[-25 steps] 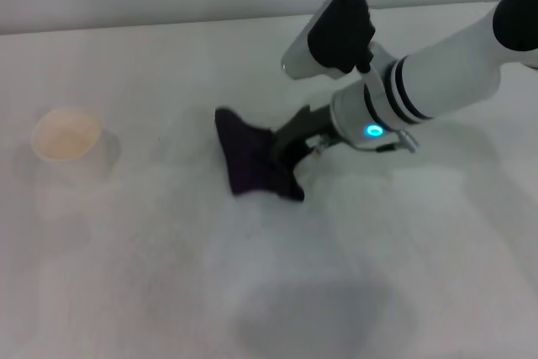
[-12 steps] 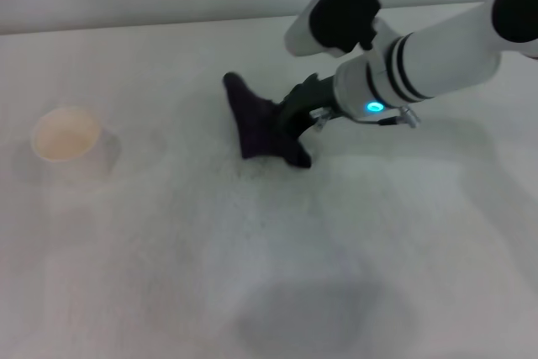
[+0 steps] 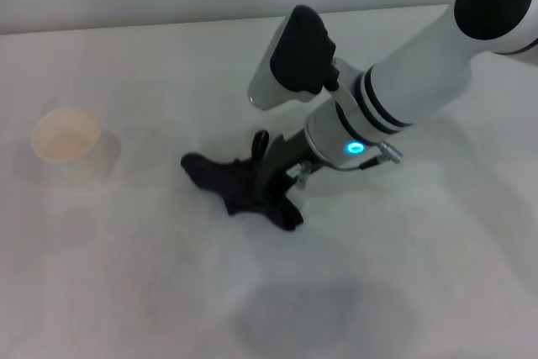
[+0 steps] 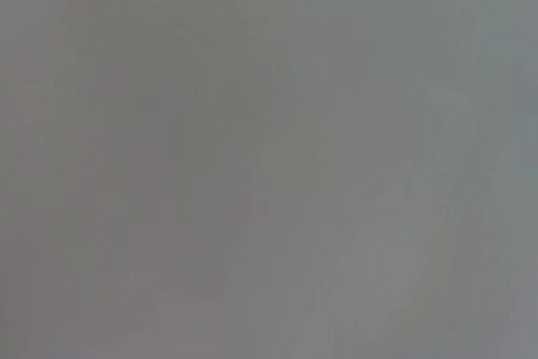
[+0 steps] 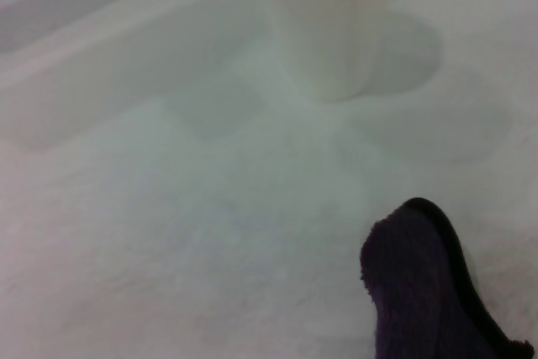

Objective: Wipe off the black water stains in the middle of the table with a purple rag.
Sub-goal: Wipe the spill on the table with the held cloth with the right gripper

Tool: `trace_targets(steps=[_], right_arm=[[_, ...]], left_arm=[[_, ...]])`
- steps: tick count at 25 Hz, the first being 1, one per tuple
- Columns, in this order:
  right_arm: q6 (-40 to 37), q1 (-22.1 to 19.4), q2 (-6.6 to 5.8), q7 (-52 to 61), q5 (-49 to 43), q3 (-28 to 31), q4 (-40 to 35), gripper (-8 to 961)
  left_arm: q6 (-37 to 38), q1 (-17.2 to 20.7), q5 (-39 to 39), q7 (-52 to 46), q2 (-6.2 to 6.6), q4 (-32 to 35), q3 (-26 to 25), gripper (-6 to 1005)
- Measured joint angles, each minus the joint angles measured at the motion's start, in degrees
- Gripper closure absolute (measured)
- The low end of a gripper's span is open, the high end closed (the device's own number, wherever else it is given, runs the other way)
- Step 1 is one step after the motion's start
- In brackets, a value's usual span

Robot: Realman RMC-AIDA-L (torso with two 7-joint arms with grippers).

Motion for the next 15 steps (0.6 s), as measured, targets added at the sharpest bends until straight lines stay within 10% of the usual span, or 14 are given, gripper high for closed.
trace_targets(steps=[15], right_arm=[[-10.34, -1.24, -0.71, 1.15, -10.46, 5.12, 0.97, 858]], left_arm=[[0.17, -0.12, -0.08, 0.0, -0.07, 0.0, -0.47, 122]])
